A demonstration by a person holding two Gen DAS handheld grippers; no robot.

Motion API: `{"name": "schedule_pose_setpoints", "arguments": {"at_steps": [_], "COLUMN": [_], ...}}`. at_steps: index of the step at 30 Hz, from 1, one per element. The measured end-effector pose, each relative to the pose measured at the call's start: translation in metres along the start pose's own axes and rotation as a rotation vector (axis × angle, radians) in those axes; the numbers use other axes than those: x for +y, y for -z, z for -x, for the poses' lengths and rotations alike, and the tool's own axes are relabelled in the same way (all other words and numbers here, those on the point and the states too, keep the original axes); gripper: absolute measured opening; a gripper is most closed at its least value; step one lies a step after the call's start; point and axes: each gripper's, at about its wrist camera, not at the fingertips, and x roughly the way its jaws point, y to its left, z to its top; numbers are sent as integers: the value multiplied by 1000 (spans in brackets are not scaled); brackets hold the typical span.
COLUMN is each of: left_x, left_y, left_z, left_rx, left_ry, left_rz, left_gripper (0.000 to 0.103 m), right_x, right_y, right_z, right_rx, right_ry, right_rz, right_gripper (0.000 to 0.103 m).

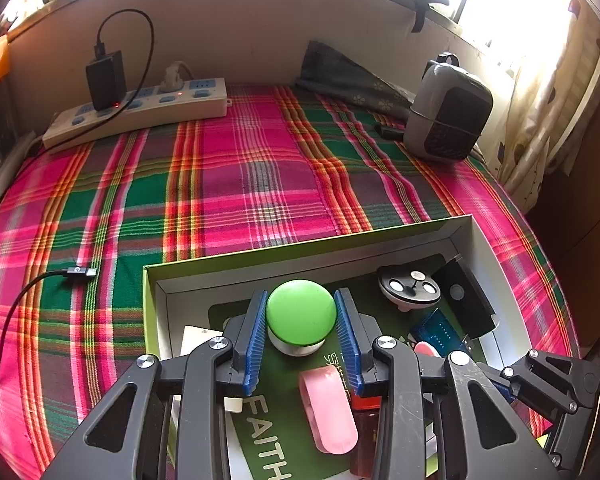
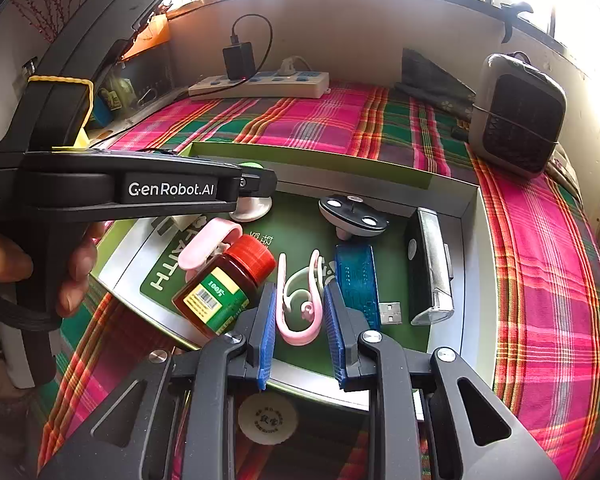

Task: Organize rigid objects
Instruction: 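Lower the green knob and pink hook into the tray, opening both tools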

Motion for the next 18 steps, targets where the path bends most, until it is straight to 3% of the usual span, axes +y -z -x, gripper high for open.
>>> {"name": "schedule_pose_setpoints", "arguments": {"at_steps": [14, 18], "left_x": [1, 1], "left_y": [1, 2], "left_z": [-3, 0], "left_rx": [15, 14], "left_ry": [4, 3], "left_rz": [-1, 1], "left_gripper": [33, 38], "right_x": [-1, -2], "right_y": [0, -1], "right_z": [0, 0], "right_rx": [0, 0], "right_ry": [-2, -3], "right_rz": [-10, -17], "right_gripper": [24, 24]}}
